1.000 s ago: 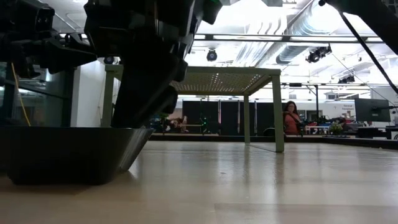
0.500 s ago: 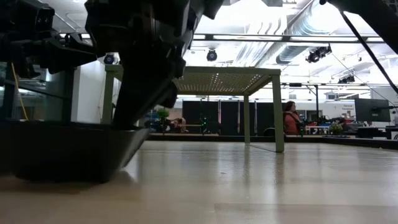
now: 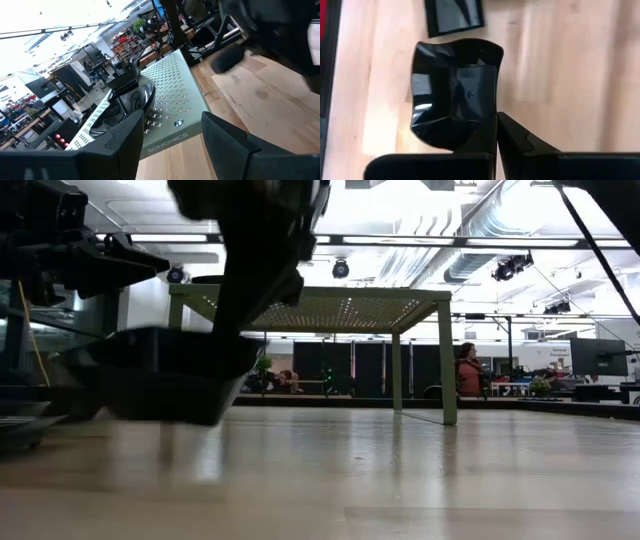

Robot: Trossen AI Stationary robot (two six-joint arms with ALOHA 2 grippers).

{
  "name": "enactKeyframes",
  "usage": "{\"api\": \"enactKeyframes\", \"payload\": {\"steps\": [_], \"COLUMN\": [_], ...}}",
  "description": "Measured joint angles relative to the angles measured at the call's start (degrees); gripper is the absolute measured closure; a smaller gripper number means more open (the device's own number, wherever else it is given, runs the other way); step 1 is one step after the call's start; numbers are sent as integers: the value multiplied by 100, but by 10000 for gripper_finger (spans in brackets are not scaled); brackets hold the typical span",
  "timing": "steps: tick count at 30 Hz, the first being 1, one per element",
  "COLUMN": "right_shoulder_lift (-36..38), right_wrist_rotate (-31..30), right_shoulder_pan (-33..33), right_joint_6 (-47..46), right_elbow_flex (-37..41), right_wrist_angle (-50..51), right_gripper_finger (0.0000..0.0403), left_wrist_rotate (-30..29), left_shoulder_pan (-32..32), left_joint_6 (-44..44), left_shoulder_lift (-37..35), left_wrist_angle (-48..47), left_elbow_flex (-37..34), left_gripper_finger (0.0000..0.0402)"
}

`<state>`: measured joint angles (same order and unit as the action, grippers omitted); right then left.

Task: Pick & Place Mini shaped plates
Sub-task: Stack the distorted square plate on top of the other distorted square plates on the shelf

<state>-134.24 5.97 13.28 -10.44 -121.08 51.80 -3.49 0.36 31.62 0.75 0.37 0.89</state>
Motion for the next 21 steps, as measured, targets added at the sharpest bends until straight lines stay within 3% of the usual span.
{"api": "enactKeyframes", "payload": {"steps": [12, 21], "right_shoulder_lift": [1345, 2761], "right_wrist_rotate": [-357, -1335], "right_shoulder_pan": [-264, -1086], "right_joint_6": [-5, -487], "right_elbow_flex": [0, 2], "right_wrist_angle": [1249, 1722], "right_gripper_finger": [403, 403], "left_wrist_rotate": [0, 0], "left_shoulder_pan": [-1, -1], "left_joint_6": [-1, -2], "left_shoulder_lift": [1, 0], "left_wrist_angle": [0, 0], "left_elbow_flex": [0, 1], "left_gripper_finger": [208, 208]}}
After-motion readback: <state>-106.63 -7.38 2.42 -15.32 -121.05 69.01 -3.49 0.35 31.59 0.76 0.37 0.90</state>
